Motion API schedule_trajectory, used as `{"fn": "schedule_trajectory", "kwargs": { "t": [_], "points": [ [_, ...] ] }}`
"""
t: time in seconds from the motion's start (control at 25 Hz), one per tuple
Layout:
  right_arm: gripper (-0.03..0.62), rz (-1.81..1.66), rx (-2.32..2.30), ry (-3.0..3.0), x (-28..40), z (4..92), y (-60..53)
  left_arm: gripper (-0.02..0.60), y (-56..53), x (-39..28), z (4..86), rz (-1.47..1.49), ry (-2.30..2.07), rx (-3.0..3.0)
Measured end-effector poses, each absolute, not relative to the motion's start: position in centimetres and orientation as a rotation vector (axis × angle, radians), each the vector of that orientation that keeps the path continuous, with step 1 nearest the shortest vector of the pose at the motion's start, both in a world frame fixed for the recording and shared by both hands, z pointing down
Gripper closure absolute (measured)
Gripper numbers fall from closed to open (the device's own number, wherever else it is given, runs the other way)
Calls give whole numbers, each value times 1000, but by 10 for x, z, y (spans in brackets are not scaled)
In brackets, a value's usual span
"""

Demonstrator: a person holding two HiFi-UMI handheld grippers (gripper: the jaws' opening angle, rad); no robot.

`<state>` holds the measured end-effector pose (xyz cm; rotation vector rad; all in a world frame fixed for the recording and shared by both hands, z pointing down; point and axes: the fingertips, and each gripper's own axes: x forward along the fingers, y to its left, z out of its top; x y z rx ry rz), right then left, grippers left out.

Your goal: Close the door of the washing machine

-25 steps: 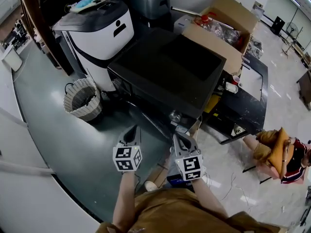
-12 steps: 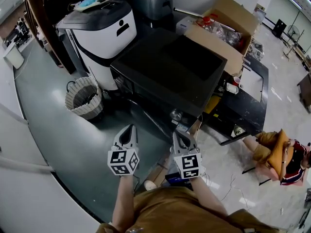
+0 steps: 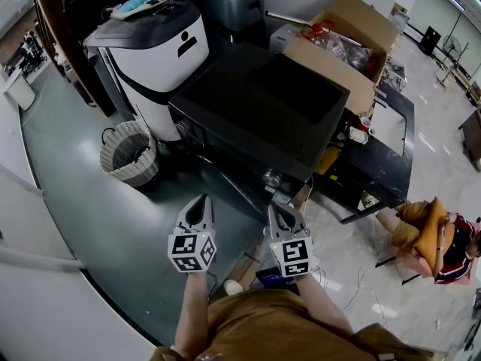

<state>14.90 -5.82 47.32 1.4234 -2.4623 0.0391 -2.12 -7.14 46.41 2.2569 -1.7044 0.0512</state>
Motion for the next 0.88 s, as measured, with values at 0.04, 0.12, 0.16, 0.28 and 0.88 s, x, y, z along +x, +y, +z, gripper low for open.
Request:
{"fn": "schedule_trajectory", "kwargs": {
  "t": [0.04, 0.12, 0.16, 0.28, 0.88],
  "points": [
    [582, 41, 1424, -2463, 149, 473, -58, 557, -71, -22, 464, 50, -1705, 2254],
    [582, 43, 1424, -2464, 150, 473, -58, 557, -72, -22, 465, 47, -1707, 2250],
    [582, 43, 1423, -2464, 150, 474, -58, 557, -72, -22, 466, 46, -1708, 2249],
    [582, 50, 1416, -2470, 150, 475, -57, 557, -72, -22, 467, 49, -1707, 2247],
    [582, 81, 1423, -2471, 156, 481, -58, 557, -73, -23, 475, 55, -1713, 2230]
  ]
}}
